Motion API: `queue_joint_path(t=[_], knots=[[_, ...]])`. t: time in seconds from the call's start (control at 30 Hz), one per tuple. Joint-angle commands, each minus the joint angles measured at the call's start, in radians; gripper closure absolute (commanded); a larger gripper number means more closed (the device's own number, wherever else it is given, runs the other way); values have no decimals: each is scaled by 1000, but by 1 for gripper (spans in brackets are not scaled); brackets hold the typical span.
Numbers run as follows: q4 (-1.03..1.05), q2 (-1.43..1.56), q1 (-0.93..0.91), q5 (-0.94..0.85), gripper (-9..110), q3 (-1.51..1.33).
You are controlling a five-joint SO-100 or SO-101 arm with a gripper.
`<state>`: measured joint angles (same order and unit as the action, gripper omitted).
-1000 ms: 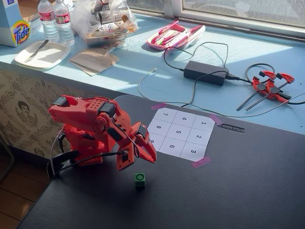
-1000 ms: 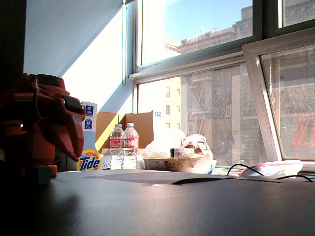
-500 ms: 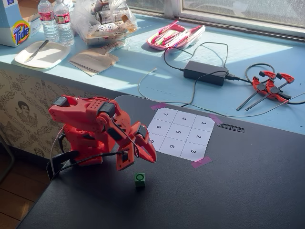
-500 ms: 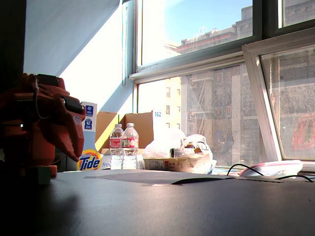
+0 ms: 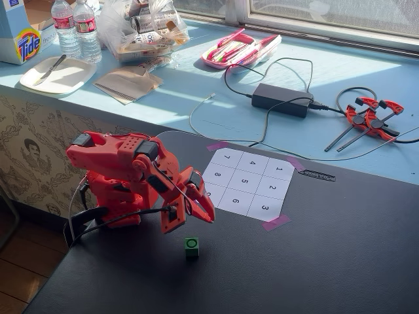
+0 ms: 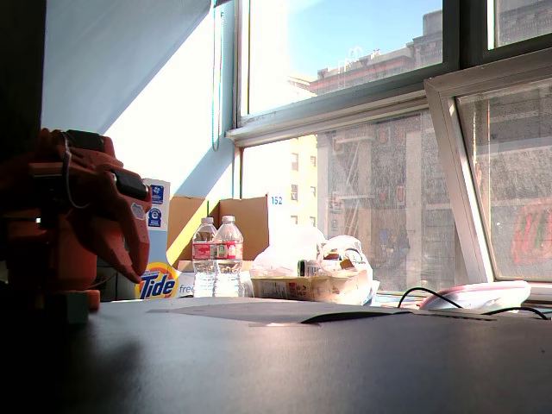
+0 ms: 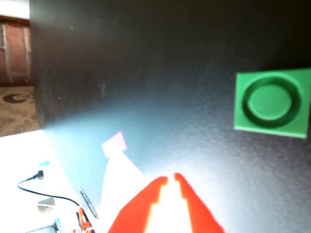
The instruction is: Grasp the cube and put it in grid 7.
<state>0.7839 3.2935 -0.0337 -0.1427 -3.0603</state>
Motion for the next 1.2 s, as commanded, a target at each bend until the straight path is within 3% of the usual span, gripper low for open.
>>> queue_joint_path(t=[0.0,0.27,0.57,0.77,0.9,1.17], knots=[[6,9,-14,11,101,-71],[2,-60,-51,-37,101,51],[150,-284,-104,-91,101,588],[374,-520,-236,-327,91,856],[460,-627,-336,-552,84,874],[580,-773,-420,-746,72,877]])
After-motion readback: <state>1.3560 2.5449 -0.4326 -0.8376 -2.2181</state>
